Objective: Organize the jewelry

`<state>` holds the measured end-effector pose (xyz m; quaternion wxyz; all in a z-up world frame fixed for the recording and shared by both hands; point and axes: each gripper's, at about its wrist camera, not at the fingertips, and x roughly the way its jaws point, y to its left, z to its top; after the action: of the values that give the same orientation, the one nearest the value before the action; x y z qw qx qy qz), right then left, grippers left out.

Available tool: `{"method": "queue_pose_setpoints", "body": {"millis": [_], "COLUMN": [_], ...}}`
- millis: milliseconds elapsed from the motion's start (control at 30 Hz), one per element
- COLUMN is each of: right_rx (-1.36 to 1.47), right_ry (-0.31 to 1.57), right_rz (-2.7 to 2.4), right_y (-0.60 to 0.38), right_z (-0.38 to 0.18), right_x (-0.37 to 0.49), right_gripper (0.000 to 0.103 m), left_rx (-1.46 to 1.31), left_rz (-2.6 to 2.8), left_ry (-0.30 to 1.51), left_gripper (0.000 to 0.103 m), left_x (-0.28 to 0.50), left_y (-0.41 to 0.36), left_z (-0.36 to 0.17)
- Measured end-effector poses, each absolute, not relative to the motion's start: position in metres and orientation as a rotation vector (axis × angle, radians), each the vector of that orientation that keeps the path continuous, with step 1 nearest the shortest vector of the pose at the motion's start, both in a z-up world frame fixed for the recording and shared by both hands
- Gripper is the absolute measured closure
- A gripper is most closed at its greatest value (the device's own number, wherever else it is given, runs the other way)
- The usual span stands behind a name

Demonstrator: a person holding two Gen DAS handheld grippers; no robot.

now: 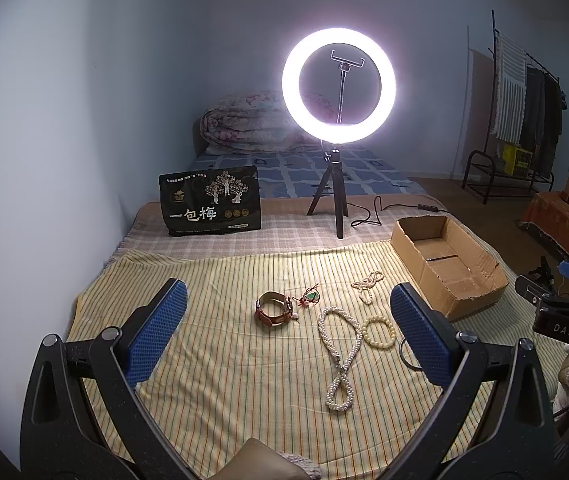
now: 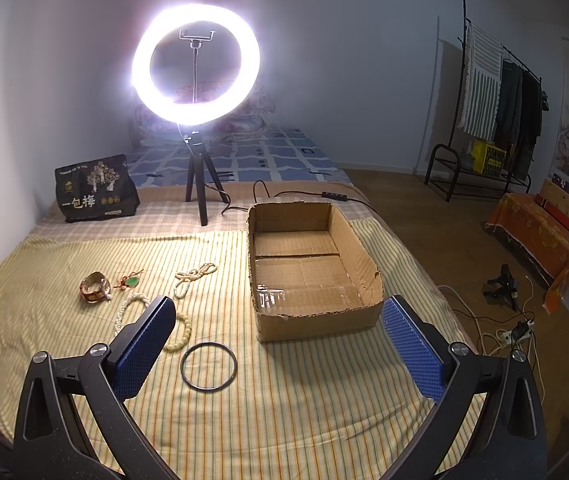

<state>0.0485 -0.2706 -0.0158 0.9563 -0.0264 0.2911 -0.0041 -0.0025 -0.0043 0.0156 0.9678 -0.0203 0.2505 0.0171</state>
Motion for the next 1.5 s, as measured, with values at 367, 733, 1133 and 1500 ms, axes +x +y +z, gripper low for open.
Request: {"method": "queue_pose_setpoints", "body": {"millis": [367,733,1133,1500], "right_rx": [-0.054,-0.056,-0.051,-0.224], "right_ry": [0.593,0.603,0.709,0.816], "right_rz": [-0.009,-0.01,0.039,0.205], "right_y": [-0.271,-0.272,-0.271,-0.248], "right_z": [-0.016,-0.02,-0.036,-0.072], "right_x": [0.048,0.048,0.061,0.074], "right_gripper": [0.001,0.001,0.001,0.001], "left_rx": [-0.041,-0.041,-0.051,-0.054], "left_rz": [0.033,0.035,0.016,0.023], "left_ry": [0.509,0.522,0.693,0.775], "left_gripper": [0.0,0.0,0.0,0.0], "left_x": [-0.003,-0.003,0.022,0.034], "left_y": [-0.004,-0.004,0.006,0.022], "left_z": [0.015,0.009,-0.02,-0.044]}}
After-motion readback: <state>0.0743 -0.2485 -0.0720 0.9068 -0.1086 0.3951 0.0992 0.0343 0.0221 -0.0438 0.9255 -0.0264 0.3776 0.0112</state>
